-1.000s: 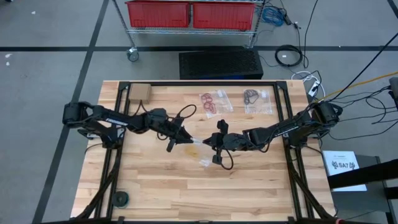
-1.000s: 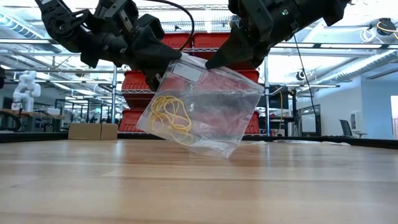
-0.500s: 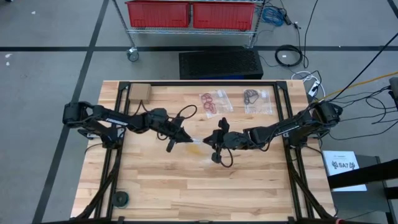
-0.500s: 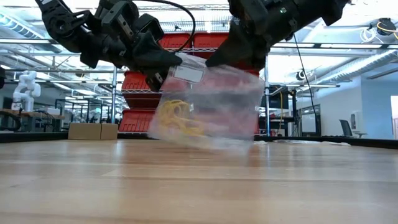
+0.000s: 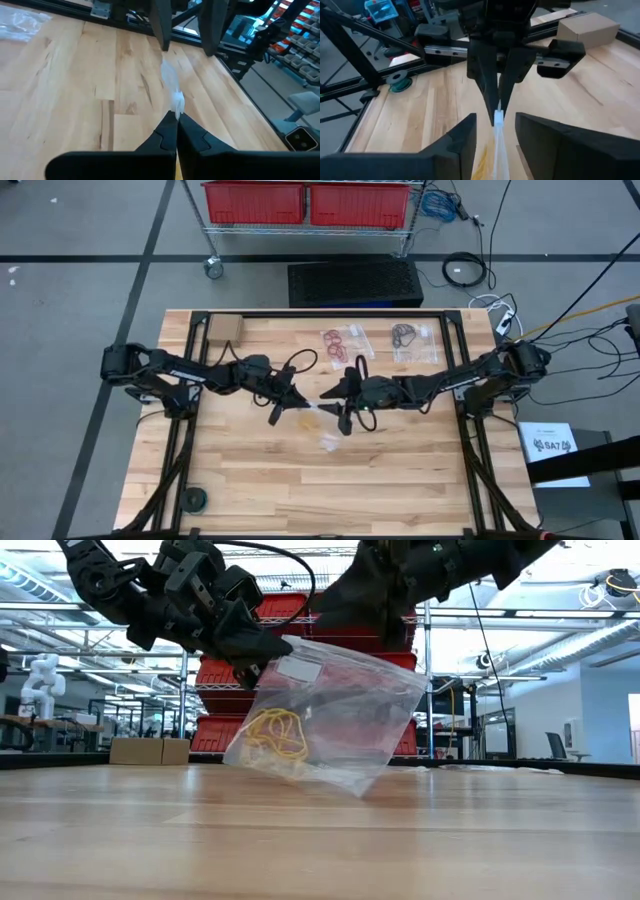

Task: Sort rubber bands
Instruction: Close the top left transparent zip lock bag

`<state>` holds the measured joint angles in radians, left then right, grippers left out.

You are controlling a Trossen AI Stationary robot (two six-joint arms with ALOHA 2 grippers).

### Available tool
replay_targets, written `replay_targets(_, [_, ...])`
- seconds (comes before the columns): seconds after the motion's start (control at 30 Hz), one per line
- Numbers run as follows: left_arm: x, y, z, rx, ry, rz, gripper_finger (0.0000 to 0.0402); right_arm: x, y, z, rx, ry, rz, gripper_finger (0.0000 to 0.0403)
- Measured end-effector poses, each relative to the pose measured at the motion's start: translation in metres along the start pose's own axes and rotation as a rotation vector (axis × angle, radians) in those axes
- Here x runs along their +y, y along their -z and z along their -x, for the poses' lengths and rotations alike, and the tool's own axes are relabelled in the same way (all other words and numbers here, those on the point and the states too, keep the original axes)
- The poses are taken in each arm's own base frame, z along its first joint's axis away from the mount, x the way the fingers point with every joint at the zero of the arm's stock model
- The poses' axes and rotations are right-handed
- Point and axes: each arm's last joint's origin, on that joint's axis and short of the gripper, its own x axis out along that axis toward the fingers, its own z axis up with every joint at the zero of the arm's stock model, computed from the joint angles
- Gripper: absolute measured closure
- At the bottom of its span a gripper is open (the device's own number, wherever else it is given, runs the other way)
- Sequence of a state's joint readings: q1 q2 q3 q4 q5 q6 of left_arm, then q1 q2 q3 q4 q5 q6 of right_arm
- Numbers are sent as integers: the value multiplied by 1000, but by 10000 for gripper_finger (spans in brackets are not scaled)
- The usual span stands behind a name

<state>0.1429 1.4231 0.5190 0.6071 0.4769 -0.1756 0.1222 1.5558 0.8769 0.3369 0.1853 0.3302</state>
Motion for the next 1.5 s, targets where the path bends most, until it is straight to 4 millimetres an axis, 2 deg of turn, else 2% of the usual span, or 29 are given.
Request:
replay_targets(0.6, [1,-1,0,-8,-21,-28,400,-12,9,-20,5,3,22,291])
replay_targets(0.97, [1,2,0,9,-38,-20,401,-1,-8,-51,128,25,68,304])
replay_targets(1.23, [1,2,0,8,-42,-28,401,0,-14,-49,242,57,75,320])
replay_targets(1.33, [1,0,0,-5,-41,-35,401,1,-15,-47,298,73,70,313])
replay_targets(1.5, [1,0,0,-2,-41,-33,401,4,-27,-45,310,74,77,293])
